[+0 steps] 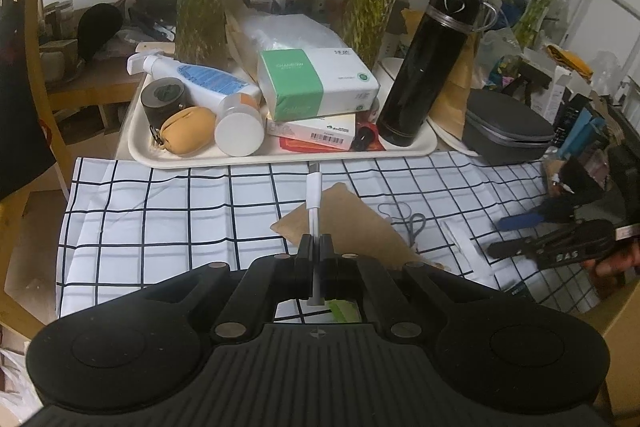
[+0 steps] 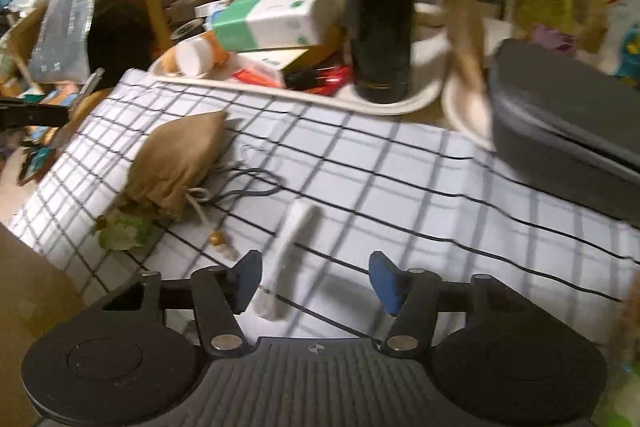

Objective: Organize soft objects
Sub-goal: 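Close the right gripper on the white plastic hook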

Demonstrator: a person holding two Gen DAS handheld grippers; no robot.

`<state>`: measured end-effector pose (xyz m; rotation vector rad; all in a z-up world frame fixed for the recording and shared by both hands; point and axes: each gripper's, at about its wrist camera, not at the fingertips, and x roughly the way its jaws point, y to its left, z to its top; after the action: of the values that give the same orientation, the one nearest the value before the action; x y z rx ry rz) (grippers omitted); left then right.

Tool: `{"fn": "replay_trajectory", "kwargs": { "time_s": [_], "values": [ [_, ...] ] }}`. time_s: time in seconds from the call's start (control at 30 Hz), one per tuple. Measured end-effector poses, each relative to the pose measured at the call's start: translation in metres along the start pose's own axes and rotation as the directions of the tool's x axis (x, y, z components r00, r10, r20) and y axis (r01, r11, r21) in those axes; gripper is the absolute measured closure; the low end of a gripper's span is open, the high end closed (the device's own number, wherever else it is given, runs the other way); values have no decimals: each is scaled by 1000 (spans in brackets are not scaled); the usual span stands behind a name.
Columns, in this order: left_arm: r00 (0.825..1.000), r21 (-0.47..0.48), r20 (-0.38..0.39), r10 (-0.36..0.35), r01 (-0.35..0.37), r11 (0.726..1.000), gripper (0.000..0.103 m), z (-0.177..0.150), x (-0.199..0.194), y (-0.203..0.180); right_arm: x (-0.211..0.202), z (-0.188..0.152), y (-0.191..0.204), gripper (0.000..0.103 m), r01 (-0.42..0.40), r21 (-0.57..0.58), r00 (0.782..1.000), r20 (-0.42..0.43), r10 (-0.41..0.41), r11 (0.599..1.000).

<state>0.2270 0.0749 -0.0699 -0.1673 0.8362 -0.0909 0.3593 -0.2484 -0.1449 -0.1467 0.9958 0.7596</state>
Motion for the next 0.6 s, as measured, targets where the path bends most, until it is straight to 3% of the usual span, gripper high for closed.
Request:
{"fn": "replay_trajectory", "kwargs": {
  "time_s": [0.13, 0.2, 0.33, 0.37, 0.4, 0.6],
  "values": [
    [1000, 7, 2, 0, 0, 1000, 100, 0, -1, -1, 15, 2, 8, 52, -49, -29, 998, -34, 48, 998],
    [1000, 10, 4, 3, -3, 1000, 100, 0, -1, -1, 23, 1, 11, 62, -55, -43, 997, -56, 53, 998],
    [1000, 3, 16, -4, 4, 1000, 100, 0, -3, -1, 33, -3, 19, 71, -59, -90, 995, -83, 52, 994],
    [1000, 1, 24, -11, 11, 1000, 100, 1, -4, -1, 33, -3, 20, 89, -54, -97, 995, -83, 46, 994],
    [999, -4, 33, -23, 24, 1000, 100, 2, -6, -1, 33, -3, 20, 99, -54, -94, 995, -93, 45, 994],
    [991, -35, 91, -101, 105, 994, 100, 8, -15, -6, 7, 4, 16, 99, 16, -82, 1000, -8, -16, 997]
  ]
}}
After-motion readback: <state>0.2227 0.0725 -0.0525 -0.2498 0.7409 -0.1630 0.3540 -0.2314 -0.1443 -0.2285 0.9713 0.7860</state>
